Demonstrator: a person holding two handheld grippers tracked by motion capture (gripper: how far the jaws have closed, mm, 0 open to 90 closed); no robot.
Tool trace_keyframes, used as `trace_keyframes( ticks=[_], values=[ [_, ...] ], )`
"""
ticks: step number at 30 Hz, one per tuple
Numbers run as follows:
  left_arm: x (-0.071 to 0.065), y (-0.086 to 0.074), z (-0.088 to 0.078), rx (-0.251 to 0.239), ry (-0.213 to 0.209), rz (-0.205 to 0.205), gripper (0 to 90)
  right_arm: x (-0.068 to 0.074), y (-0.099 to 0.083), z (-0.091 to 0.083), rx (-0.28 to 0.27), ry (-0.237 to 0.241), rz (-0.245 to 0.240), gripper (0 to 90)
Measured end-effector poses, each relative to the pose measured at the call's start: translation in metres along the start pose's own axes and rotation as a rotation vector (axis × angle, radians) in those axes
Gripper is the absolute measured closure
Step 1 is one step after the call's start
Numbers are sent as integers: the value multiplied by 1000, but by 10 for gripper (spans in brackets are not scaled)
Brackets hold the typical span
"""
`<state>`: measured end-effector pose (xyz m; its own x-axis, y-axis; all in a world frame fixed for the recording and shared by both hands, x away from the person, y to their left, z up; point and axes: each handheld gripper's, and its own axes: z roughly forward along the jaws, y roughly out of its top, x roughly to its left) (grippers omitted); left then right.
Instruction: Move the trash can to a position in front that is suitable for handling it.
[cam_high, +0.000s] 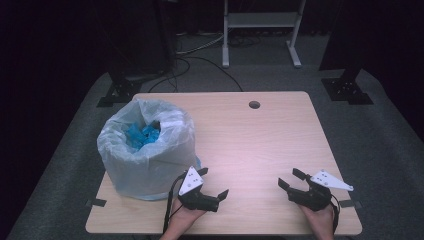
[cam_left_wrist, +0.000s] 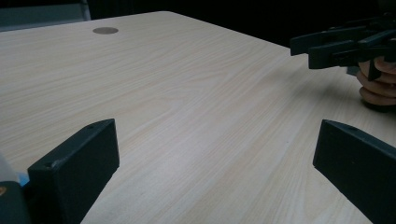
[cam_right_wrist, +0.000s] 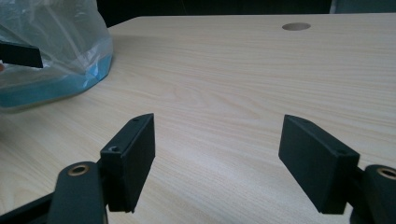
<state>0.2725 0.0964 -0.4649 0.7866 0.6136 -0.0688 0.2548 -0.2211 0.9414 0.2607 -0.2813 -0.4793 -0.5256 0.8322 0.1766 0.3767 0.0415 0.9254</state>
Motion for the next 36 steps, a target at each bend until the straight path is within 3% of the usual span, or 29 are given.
trace_keyframes(
  ticks=[11,17,26,31,33,36],
  values=[
    [-10,16,-7,-30,-53,-28,0,0,0,0,-4,2,6,258],
    [-16,30,-13,-32,-68,-8,0,0,0,1,1,4,7,258],
    [-15,72,-35,-65,-71,16,0,0,0,1,4,11,8,258],
    [-5,105,-58,-84,-75,34,0,1,1,1,6,20,-2,258],
    [-2,110,-63,-89,-74,31,0,1,1,2,7,23,-1,258],
    [5,121,-76,-96,-44,43,0,1,1,2,8,26,-1,258]
  ],
)
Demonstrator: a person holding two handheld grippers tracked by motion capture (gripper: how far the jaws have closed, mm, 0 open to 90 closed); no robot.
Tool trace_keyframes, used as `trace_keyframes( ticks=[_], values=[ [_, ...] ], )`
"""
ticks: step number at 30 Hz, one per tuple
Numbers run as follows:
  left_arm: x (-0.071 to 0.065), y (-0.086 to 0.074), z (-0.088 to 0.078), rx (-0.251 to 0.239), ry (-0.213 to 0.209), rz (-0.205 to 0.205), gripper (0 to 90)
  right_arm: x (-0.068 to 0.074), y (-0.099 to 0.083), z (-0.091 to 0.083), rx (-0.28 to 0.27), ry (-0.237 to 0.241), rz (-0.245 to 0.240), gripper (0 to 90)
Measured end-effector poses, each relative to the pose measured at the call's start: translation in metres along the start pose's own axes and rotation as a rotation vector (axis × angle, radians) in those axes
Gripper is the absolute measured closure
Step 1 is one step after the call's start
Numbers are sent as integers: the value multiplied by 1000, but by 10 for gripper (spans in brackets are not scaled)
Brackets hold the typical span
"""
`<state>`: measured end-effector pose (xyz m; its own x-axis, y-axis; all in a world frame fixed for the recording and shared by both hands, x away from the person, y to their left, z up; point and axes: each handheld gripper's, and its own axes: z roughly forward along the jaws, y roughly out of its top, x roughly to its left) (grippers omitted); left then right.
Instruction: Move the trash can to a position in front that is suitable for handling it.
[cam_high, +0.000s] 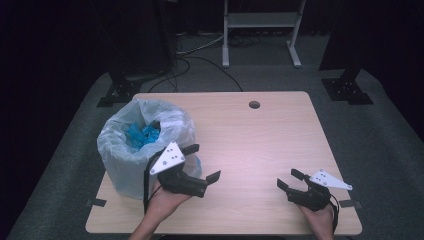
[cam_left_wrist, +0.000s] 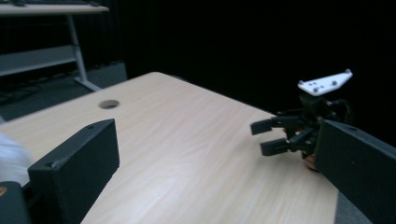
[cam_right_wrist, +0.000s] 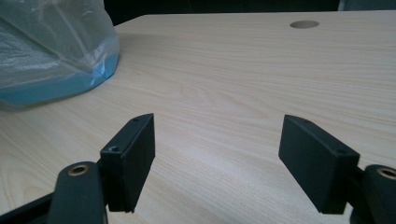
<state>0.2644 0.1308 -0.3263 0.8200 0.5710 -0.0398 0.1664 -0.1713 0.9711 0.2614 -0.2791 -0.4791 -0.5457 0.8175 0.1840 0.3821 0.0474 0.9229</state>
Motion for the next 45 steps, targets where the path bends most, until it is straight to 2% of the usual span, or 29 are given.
trace_keyframes(
  ticks=[7,11,15,24,30,45],
  values=[
    [23,21,-33,-16,87,6,0,0,0,0,0,6,2,258],
    [38,26,-50,-16,142,0,0,1,-1,1,8,10,5,258],
    [53,27,-64,-14,172,-9,0,1,-2,3,14,12,2,258],
    [80,23,-92,-11,269,-29,0,2,-2,4,16,13,5,258],
    [94,18,-104,10,325,-40,0,2,-2,4,15,12,5,258],
    [124,-8,-136,23,467,-95,0,2,-1,4,13,15,3,258]
  ],
)
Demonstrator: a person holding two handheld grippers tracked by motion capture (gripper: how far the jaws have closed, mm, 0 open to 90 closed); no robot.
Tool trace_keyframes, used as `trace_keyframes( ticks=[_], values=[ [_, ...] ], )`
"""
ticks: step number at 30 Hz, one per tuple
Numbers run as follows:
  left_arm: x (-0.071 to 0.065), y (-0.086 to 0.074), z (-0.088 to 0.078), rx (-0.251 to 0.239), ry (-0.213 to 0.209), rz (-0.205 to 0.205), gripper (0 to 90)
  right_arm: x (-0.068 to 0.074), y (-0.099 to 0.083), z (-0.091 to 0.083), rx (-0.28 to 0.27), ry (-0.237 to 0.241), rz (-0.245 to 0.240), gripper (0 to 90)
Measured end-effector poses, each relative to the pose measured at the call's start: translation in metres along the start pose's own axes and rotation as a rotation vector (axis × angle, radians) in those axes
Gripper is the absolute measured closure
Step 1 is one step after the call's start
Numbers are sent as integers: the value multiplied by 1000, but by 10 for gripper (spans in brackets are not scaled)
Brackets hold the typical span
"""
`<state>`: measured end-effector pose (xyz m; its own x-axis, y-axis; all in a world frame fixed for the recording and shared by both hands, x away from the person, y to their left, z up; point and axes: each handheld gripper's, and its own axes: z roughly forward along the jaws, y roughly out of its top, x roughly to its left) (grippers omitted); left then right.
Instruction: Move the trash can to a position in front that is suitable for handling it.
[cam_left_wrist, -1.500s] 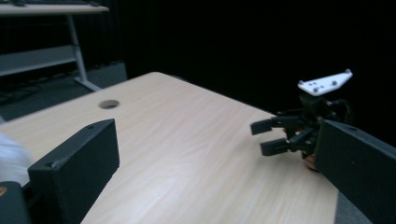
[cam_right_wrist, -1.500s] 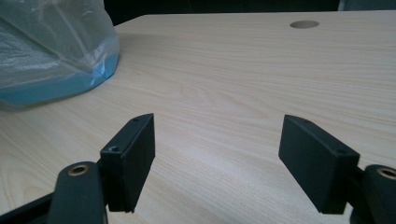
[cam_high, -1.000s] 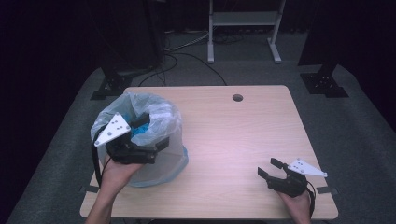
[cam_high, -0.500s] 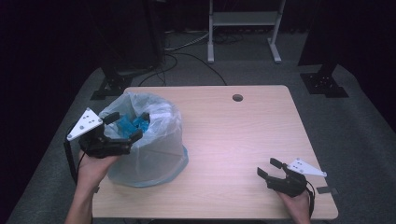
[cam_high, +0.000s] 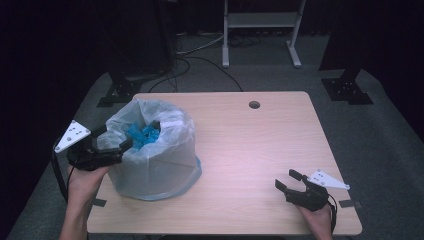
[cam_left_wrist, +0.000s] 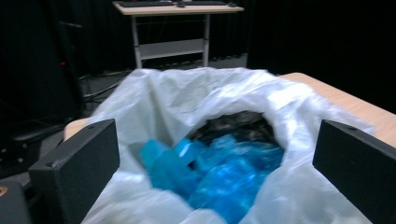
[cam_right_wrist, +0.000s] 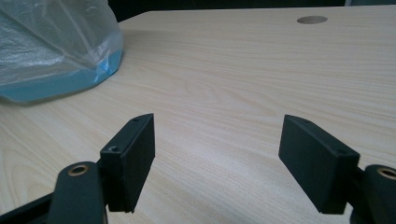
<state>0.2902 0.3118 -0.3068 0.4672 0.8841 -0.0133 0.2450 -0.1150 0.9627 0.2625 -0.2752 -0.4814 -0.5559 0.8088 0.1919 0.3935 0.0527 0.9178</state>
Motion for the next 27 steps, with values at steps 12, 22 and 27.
trace_keyframes(
  ticks=[12,22,27],
  values=[
    [25,-17,-5,34,75,-51,0,1,0,0,2,2,-3,258],
    [33,-32,-1,60,52,-121,32,1,0,0,1,4,0,258],
    [31,-33,4,71,19,-139,56,1,0,0,2,6,-3,258]
  ],
)
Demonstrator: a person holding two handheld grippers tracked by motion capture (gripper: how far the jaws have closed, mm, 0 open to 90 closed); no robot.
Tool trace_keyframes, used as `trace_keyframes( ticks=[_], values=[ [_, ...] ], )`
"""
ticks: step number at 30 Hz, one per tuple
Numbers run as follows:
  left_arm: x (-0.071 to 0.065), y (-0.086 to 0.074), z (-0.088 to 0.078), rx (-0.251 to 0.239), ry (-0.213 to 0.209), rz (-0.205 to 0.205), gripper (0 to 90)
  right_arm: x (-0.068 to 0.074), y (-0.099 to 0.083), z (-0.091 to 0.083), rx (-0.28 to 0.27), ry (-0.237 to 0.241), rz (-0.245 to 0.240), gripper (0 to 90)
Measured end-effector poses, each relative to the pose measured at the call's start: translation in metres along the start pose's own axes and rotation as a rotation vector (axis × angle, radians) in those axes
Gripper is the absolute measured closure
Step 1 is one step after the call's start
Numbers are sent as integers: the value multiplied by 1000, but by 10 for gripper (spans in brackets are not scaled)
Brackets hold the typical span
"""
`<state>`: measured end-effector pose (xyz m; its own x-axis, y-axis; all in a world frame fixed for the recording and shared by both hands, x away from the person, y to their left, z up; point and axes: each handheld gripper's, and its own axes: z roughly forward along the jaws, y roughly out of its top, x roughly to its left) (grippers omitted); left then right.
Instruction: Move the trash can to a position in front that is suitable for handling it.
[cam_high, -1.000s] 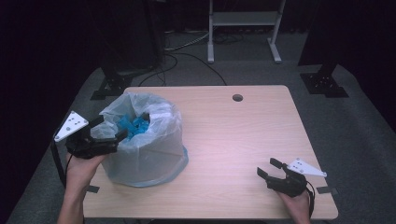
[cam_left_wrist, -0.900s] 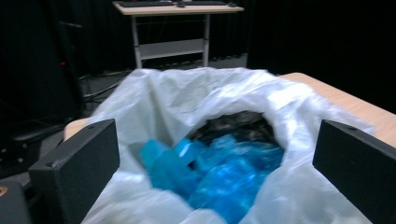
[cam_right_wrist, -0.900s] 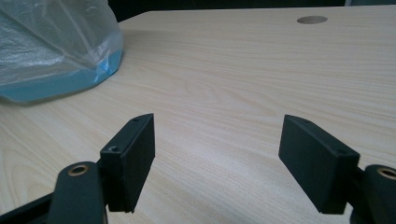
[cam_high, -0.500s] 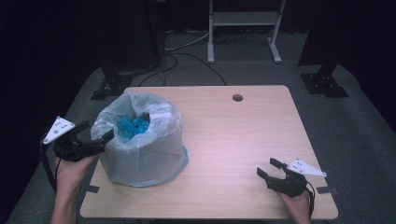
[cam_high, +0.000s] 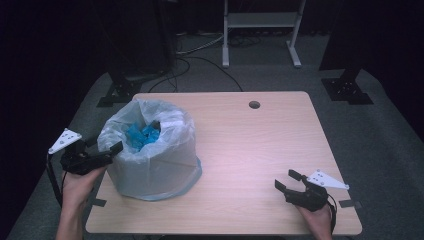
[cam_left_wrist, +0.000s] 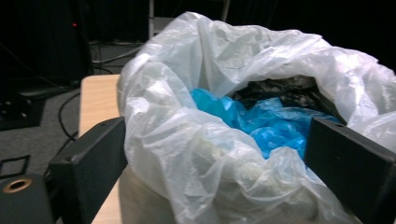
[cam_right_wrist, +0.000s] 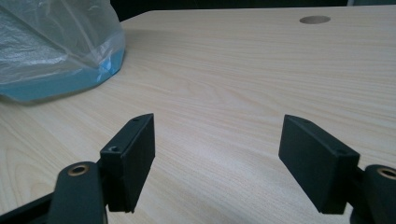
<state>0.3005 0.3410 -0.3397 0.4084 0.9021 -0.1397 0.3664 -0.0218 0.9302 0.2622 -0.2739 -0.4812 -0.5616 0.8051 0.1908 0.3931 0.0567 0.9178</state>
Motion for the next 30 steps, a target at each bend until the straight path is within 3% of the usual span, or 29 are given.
trace_keyframes(
  ticks=[5,16,18,30],
  values=[
    [-3,-2,7,3,-24,-23,57,0,0,0,-2,0,0,258],
    [-8,-3,14,13,-24,-52,55,1,0,0,3,3,-3,258],
    [-9,-4,17,28,-29,-36,56,1,0,1,3,2,-6,258],
    [-30,-2,35,28,-56,-32,47,1,0,0,1,3,-5,258]
  ],
)
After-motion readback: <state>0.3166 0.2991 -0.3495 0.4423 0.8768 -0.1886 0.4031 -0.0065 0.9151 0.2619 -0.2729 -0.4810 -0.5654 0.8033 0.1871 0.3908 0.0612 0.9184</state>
